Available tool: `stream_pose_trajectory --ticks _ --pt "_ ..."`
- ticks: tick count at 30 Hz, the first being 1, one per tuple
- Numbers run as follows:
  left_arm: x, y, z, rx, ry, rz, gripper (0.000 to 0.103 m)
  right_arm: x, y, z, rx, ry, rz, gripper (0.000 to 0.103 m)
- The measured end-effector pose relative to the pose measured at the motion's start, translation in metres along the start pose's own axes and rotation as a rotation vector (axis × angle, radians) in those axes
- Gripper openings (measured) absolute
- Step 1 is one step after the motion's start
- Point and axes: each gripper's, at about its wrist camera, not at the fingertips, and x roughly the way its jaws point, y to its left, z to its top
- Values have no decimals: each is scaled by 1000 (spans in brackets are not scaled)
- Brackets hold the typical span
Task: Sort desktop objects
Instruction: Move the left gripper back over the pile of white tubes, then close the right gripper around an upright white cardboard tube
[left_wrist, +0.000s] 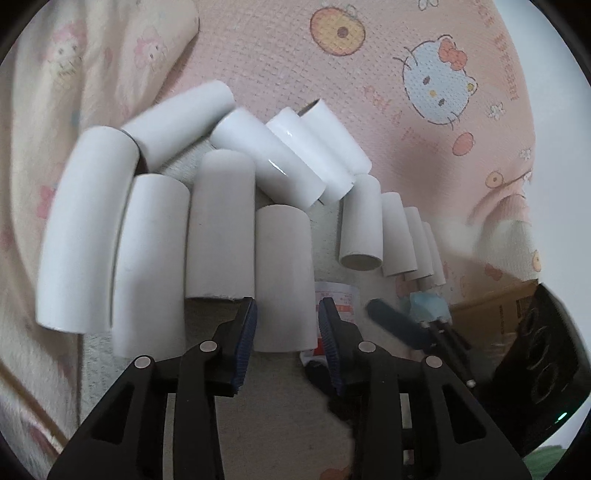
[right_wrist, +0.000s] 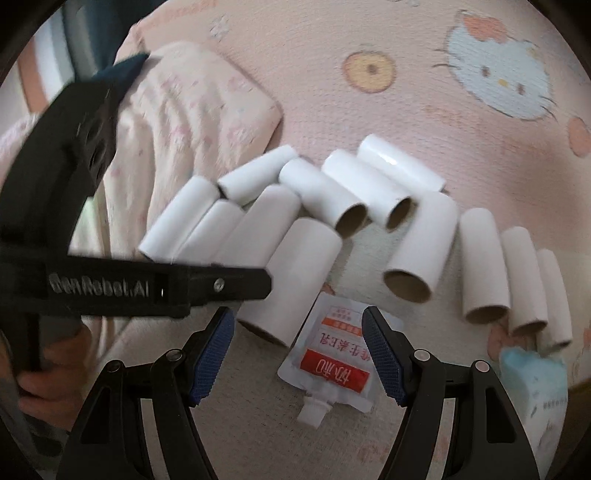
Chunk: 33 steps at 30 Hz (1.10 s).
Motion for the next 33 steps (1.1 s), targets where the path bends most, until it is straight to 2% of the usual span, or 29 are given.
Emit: stream_pose_trajectory --ticks 5,6,7,11,13,16,19,23,25,26,28,30,33 --pt "10 6 3 -54 25 -44 39 10 0 -4 3 20 22 69" --pt "11 5 3 -53 30 -40 39 11 -1 -4 4 30 27 66" --pt "12 4 3 -48 32 -34 39 12 -1 -3 3 33 33 63" --pt "15 -6 1 18 52 23 34 11 -3 -2 15 32 40 62" --pt "15 -11 -2 47 59 18 34 12 -4 -1 22 37 46 61" --pt "18 -18 -8 70 91 -18 32 13 -3 -2 26 55 52 53" --pt "18 -23 -12 93 84 -2 31 11 -2 -5 19 72 52 43" --pt "19 -25 -11 94 107 -45 33 5 -5 -6 30 79 66 39" --pt "22 -22 -7 75 110 -39 44 2 -11 -7 62 84 83 37" --pt "23 -19 -6 61 103 -29 52 2 -12 -7 75 87 90 37" --pt "23 -9 -3 -2 66 -16 54 0 -16 -8 97 86 96 36" --pt "26 0 1 -75 66 -87 54 -1 -16 -8 102 85 97 36" --pt "31 7 5 -150 76 -139 54 -2 -15 -8 92 88 93 36"
